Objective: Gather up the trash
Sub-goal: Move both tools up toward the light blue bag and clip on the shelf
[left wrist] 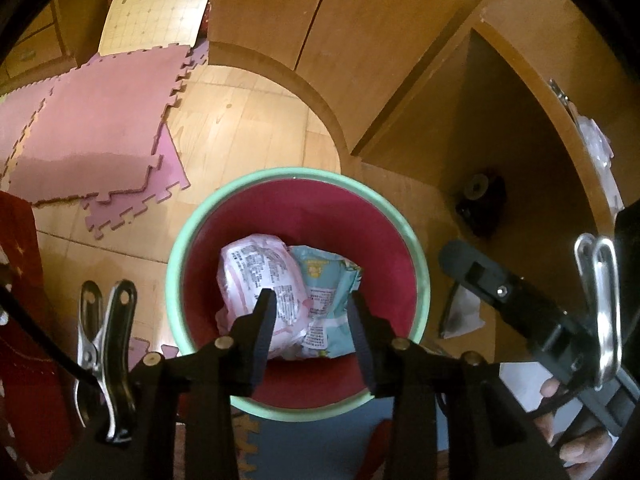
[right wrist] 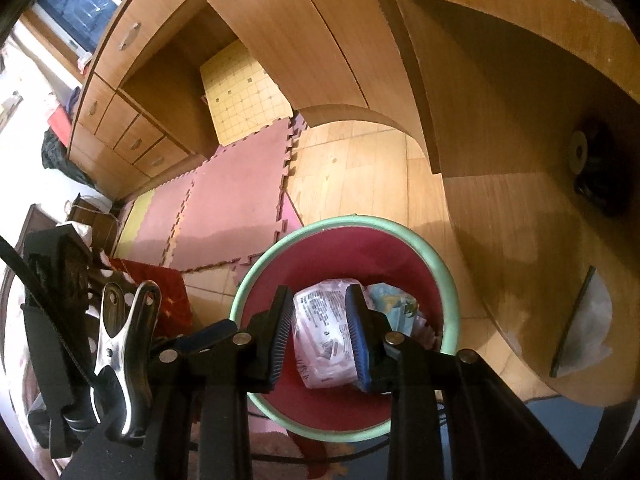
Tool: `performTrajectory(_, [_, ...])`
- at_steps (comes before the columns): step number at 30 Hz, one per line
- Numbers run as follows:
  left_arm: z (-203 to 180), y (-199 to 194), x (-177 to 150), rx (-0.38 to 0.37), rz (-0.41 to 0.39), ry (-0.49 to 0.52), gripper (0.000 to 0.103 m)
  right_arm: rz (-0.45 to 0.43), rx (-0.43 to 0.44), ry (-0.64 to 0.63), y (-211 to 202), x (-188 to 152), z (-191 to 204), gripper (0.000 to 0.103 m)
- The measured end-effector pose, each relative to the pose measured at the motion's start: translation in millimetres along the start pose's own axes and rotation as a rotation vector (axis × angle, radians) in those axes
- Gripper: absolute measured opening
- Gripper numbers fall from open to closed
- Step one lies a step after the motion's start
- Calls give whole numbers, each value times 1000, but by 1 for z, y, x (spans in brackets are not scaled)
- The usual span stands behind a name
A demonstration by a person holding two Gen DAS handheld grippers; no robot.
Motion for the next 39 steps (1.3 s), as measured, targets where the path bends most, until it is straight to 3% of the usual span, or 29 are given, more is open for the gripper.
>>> performTrajectory(15, [-23, -19, 1, -28, -16, 58, 46, -73, -14, -2, -35, 2, -2, 28])
performTrajectory(28, [-81, -76, 16, -118, -88, 136, 51, -250, -55, -4, -141, 15, -14, 29])
performTrajectory(33, [-110, -94, 1, -177, -78, 158, 51, -337, -91, -7, -192, 17, -26, 31])
performTrajectory(39, [-135, -117, -21, -196, -101, 218, 52, -395, -126, -16, -234, 8, -34, 32])
Point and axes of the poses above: each gripper's, at about its wrist camera, not at the fingertips, and y roughly the way its jaws point, z to its left, x to its top, the point moved 8 cm from there along y, roughly the way its jaws point, and after that the axes turned 12 degrees about -z, right-handed, at the moved point
